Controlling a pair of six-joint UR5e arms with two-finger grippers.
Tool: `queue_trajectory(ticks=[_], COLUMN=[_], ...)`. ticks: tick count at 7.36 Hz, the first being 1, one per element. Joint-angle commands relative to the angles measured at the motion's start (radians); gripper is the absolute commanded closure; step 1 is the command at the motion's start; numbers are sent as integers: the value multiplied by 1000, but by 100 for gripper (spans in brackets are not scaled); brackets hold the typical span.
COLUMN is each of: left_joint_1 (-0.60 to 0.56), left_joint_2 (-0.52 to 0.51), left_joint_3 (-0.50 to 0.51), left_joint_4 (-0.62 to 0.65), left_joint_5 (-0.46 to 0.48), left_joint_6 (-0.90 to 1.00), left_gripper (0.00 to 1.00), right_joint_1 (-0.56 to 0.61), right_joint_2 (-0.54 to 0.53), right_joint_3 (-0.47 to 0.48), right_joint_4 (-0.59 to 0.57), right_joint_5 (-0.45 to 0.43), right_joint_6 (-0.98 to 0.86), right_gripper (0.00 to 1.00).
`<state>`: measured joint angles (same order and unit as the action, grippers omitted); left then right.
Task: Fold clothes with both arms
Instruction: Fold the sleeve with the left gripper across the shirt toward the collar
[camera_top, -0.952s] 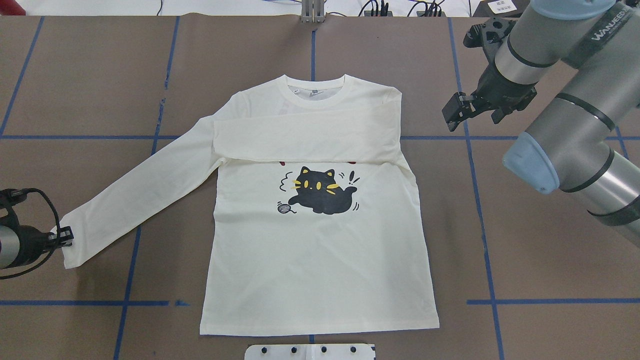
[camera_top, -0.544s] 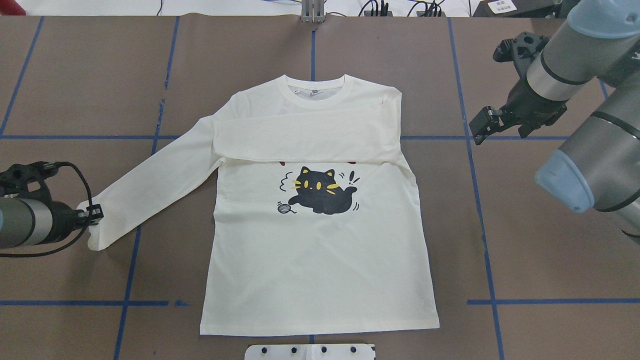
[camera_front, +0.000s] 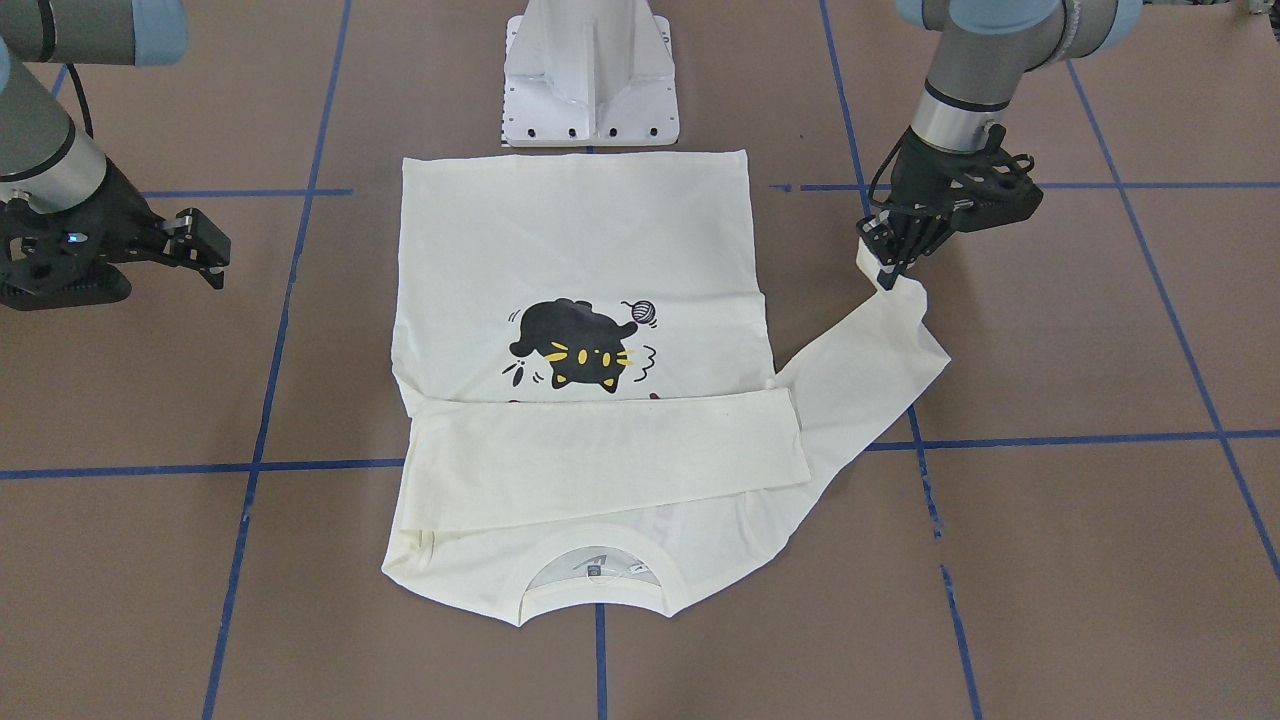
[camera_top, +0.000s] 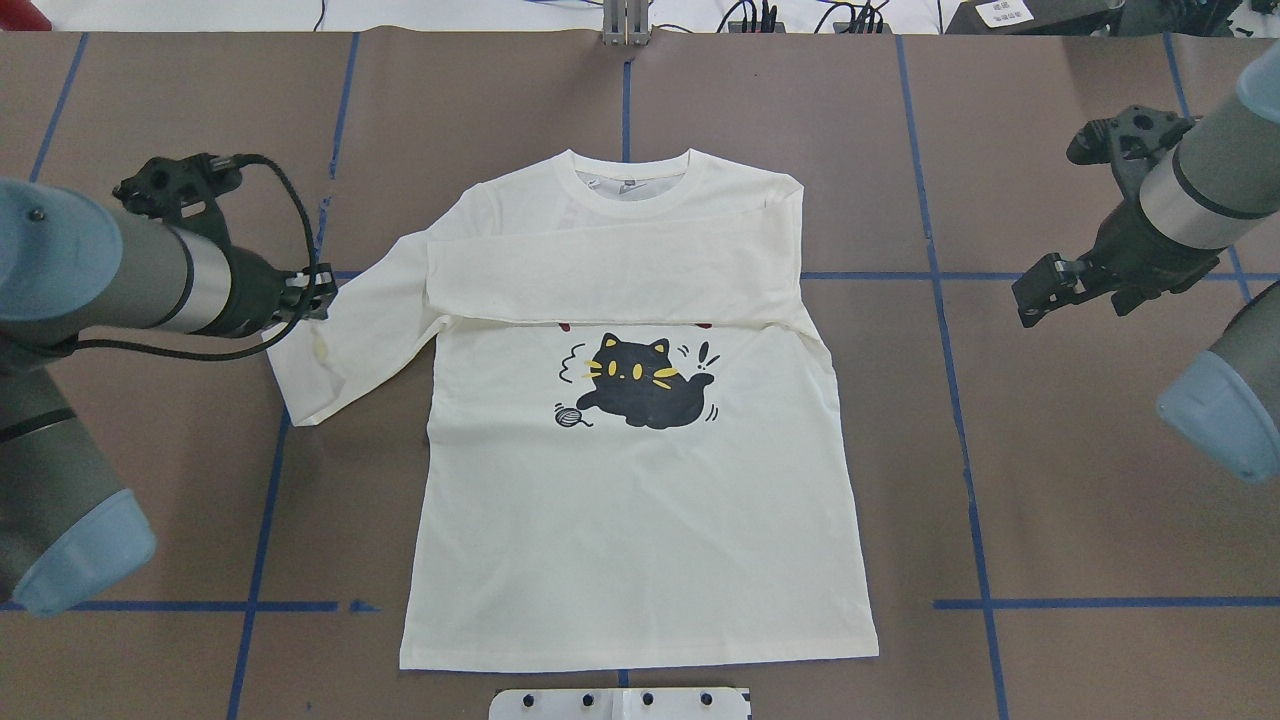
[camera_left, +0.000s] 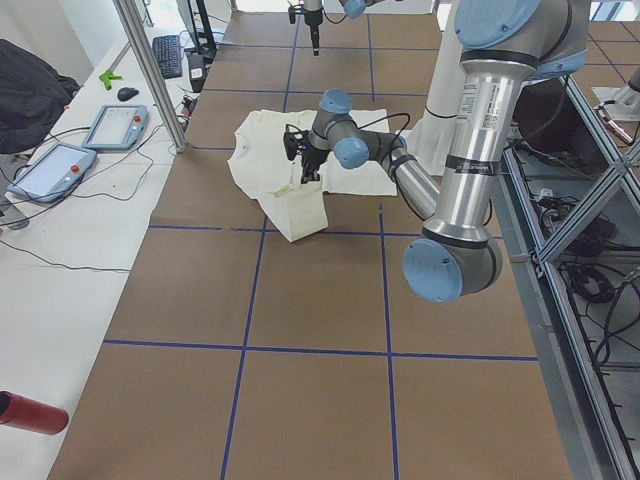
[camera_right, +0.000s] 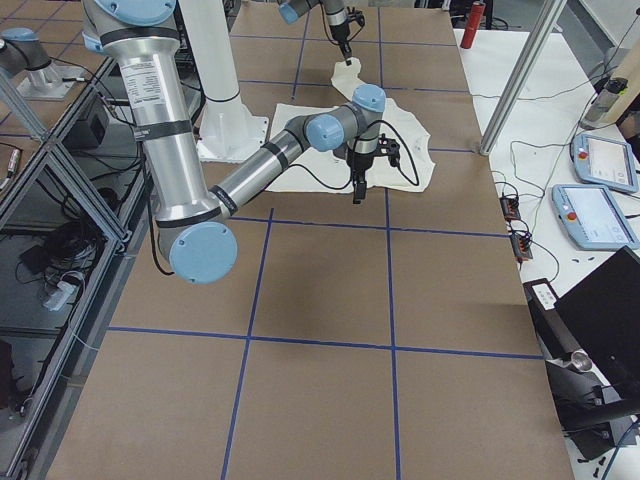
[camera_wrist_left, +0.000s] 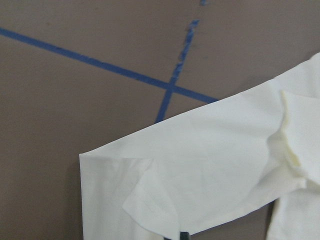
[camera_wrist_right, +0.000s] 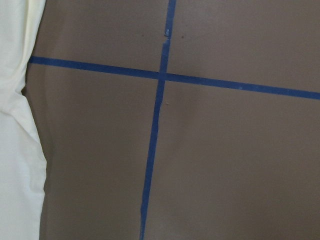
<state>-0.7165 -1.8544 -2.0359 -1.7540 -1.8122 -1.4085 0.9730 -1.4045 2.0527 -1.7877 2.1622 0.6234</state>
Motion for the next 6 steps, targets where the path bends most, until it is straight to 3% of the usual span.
queue_trajectory(ticks=[1,3,5,6], left_joint_1=[-32,-37,-37,-34], left_joint_2=[-235,-415,-491,-526], left_joint_3=[104,172,195,257], left_joint_4=[11,14,1,-25], left_joint_5=[-71,-84,-116,-124], left_joint_6=[-4,-50,-95,-115], left_gripper=[100,100,100,100], right_joint_1=[15,16,21,21], right_joint_2=[-85,-90,-87,-85], right_joint_3=[17,6,3,3], right_joint_4=[71,77,79,77], right_joint_5=[-2,-2,-2,-2], right_joint_6=[1,2,2,4], right_gripper=[0,0,0,0])
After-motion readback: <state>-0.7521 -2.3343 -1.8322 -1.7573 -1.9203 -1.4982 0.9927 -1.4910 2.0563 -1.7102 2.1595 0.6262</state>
